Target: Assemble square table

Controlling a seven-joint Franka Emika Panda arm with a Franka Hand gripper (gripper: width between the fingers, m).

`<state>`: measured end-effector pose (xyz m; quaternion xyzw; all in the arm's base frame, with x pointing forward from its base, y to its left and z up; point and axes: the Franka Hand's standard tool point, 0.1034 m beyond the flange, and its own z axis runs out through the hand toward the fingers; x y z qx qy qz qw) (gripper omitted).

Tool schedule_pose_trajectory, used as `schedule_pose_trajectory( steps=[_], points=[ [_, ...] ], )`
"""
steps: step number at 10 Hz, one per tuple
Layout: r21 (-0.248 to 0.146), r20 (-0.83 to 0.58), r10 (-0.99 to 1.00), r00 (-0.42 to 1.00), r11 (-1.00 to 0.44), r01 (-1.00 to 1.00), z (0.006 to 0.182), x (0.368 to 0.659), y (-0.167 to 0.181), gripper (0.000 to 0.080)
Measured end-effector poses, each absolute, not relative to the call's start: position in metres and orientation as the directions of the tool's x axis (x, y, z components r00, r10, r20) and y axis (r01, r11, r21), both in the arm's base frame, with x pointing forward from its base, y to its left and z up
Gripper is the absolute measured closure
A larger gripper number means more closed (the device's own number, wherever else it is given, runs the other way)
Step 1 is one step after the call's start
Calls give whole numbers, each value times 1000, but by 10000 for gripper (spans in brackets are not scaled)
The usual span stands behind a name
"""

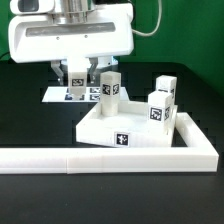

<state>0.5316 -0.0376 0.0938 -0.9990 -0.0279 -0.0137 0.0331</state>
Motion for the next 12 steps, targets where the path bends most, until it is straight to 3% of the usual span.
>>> schedule_pose_trajectory(
  steps=[4, 6, 7, 9, 12],
  points=[
    [-59, 80, 65, 995, -996, 70, 98, 546, -31, 509],
    [21, 222, 83, 972, -997, 81, 99, 550, -45, 509],
    [34, 239, 78, 968, -997, 72, 97, 547, -47, 509],
    [-4, 216, 39, 976, -999, 40, 97, 552, -35, 509],
    [-27, 228, 34, 973, -999, 42, 105, 574, -23, 509]
  ],
)
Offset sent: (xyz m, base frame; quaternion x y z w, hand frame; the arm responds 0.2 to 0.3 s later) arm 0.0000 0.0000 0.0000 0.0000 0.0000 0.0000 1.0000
